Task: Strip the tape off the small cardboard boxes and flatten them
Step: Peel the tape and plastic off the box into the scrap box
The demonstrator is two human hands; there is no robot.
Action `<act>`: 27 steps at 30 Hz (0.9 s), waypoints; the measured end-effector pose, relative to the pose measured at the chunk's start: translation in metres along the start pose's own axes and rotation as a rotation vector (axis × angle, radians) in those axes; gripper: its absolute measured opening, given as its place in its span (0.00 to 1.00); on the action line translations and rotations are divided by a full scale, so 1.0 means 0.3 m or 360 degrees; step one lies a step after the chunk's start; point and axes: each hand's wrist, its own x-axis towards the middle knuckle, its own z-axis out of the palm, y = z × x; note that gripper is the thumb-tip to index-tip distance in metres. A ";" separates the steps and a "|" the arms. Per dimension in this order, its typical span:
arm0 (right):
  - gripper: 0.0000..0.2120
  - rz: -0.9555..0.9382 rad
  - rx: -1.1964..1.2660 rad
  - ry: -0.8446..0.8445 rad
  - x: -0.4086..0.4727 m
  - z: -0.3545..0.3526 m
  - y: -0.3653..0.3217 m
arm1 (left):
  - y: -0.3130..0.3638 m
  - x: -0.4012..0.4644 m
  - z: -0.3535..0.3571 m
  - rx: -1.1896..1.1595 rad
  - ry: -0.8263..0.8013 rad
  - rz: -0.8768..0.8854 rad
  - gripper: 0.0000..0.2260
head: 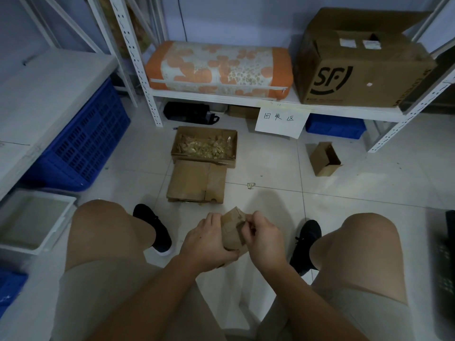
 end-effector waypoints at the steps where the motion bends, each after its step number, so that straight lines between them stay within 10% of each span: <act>1: 0.10 -0.0008 0.0038 -0.0016 -0.001 -0.005 -0.002 | -0.003 0.001 0.002 -0.0011 0.0007 0.0017 0.30; 9: 0.08 -0.0177 0.0147 -0.0175 -0.026 0.011 -0.029 | -0.012 0.007 0.021 -0.0063 0.0031 0.0089 0.46; 27: 0.06 -0.0017 0.0377 -0.0085 -0.011 -0.013 -0.020 | -0.014 0.006 0.027 -0.0130 0.0088 0.0111 0.36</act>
